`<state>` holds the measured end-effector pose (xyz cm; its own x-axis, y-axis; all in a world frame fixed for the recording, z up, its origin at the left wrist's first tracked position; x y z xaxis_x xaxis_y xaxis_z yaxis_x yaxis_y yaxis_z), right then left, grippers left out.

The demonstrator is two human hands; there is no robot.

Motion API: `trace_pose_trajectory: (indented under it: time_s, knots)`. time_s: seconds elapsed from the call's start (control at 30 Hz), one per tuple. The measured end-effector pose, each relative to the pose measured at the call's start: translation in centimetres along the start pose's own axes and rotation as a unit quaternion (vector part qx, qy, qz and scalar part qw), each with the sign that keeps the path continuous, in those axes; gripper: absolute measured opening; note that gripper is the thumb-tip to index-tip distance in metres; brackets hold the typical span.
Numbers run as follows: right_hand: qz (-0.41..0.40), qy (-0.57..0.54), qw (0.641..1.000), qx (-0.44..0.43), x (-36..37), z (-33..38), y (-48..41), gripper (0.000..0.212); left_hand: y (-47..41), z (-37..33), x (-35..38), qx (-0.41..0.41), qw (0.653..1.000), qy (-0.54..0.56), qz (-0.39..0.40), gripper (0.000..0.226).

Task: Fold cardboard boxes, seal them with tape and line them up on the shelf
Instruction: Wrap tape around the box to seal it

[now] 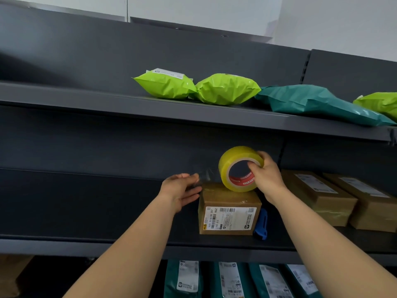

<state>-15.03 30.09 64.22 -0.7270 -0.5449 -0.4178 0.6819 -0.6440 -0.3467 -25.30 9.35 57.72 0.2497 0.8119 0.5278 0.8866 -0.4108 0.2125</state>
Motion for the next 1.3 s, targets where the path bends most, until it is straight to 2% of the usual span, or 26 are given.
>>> trace_pose_trajectory:
  time_s: [0.2,0.43,0.63,1.07,1.17,1.23,1.3]
  knots:
    - [0.025,0.081,0.996,-0.035,-0.5,-0.1,0.0,0.043,0.0,1.0,-0.6,-0.003,0.999,0.017,-0.027,0.027]
    - [0.039,0.124,0.991,-0.030,-0.6,-0.3,-0.1,0.049,-0.2,2.2,-0.4,0.001,1.000,0.011,-0.022,0.021]
    - [0.069,0.176,0.979,-0.069,0.0,0.9,-0.2,0.044,-0.3,3.7,-1.1,0.021,0.998,0.017,-0.050,0.021]
    - [0.078,0.186,0.977,-0.064,0.3,0.4,-1.0,0.044,-1.0,4.8,-0.1,0.003,1.000,-0.010,-0.029,0.018]
    - [0.077,0.185,0.978,-0.064,0.3,0.2,-1.2,0.044,-1.0,5.1,0.0,0.009,0.995,-0.095,-0.020,0.006]
    - [0.076,0.187,0.977,-0.067,0.4,0.2,-1.3,0.044,-1.0,5.6,-0.2,0.014,0.980,-0.196,-0.026,0.013]
    - [0.075,0.193,0.976,-0.069,0.4,0.2,-1.3,0.045,-1.2,5.6,-0.5,0.027,0.967,-0.252,-0.035,0.016]
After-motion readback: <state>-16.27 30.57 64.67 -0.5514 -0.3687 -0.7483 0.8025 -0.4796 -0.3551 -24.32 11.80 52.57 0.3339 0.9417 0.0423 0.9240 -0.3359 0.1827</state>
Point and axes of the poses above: each hand's wrist, its own y-axis away from the middle knuckle, its own x-axis out of the palm, z = x × y, the point moved 4 cm from there along -y, towards the middle knuckle, and after that the axes turned 7 degrees about y, right-handed, at the moved point
